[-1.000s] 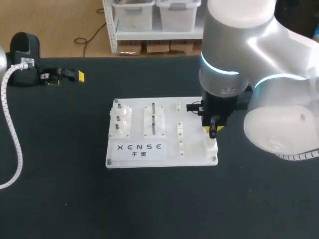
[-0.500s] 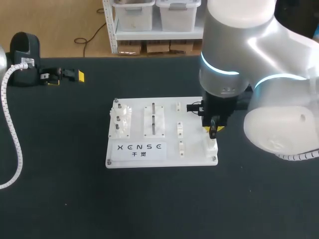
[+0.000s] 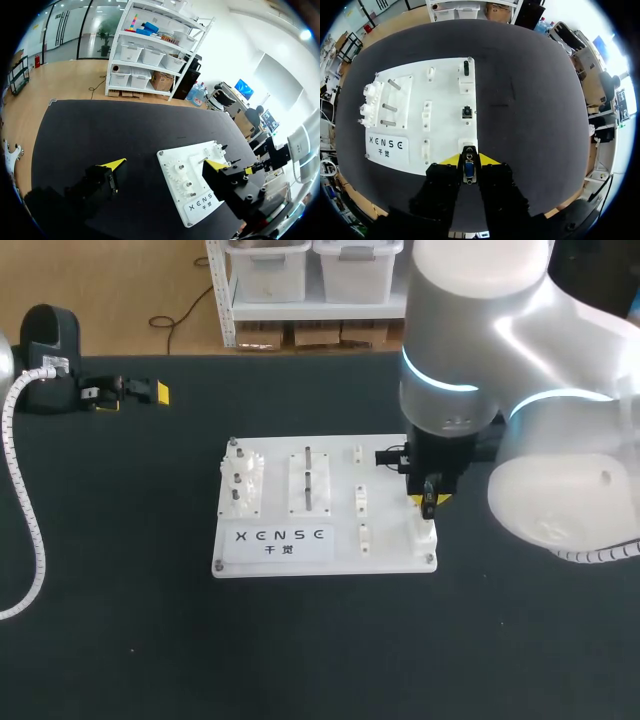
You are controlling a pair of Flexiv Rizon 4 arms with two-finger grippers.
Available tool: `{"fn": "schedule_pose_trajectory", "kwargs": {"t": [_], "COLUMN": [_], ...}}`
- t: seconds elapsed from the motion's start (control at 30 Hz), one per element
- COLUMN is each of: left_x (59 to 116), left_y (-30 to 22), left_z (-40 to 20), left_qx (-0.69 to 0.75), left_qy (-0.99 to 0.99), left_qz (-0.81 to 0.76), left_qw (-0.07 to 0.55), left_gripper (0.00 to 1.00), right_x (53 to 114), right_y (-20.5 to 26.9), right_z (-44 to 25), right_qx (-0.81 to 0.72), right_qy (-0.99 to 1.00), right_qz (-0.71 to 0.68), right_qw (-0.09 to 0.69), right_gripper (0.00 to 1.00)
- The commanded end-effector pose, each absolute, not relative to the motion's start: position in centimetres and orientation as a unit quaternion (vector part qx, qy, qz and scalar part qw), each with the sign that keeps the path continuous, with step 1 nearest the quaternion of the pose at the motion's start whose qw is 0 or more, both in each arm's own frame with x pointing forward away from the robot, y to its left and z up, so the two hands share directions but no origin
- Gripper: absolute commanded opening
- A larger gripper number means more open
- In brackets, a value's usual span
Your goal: Insert the USB connector, Ethernet cable, and multi-pin plug into their matching sockets one by one.
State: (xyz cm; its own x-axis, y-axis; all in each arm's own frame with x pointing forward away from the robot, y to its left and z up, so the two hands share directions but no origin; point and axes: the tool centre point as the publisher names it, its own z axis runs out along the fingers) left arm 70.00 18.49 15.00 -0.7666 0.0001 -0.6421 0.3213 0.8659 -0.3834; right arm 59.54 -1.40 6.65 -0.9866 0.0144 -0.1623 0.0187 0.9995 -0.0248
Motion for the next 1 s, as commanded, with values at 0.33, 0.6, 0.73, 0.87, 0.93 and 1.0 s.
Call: {"fn": "schedule_pose_trajectory", "kwargs": {"t": [0.33, 0.6, 0.73, 0.87, 0.93, 1.0], "left_x": [70.00, 70.00, 70.00, 70.00, 70.00, 70.00], "left_y": [18.49, 18.49, 18.49, 18.49, 18.49, 18.49], "left_z": [15.00, 15.00, 15.00, 15.00, 15.00, 15.00], "left_qx": [0.089, 0.089, 0.089, 0.089, 0.089, 0.089], "left_qy": [0.908, 0.908, 0.908, 0.908, 0.908, 0.908], "left_qz": [-0.243, -0.243, -0.243, -0.243, -0.243, -0.243], "left_qw": [0.330, 0.330, 0.330, 0.330, 0.330, 0.330], "left_gripper": [1.00, 1.00, 1.00, 1.00, 1.00, 1.00], "right_x": [59.21, 59.11, 59.07, 59.11, 59.16, 59.18], "right_y": [-0.98, -1.00, -0.81, -0.75, -0.83, -0.96], "right_z": [6.31, 6.51, 6.50, 6.51, 6.37, 6.24], "right_qx": [0.001, -0.002, -0.003, -0.004, -0.003, -0.002], "right_qy": [0.997, 0.997, 0.997, 0.997, 0.996, 0.997], "right_qz": [-0.005, -0.006, -0.007, -0.009, -0.013, -0.013], "right_qw": [0.079, 0.079, 0.079, 0.082, 0.083, 0.082], "right_gripper": [0.00, 0.00, 0.00, 0.00, 0.00, 0.00]}}
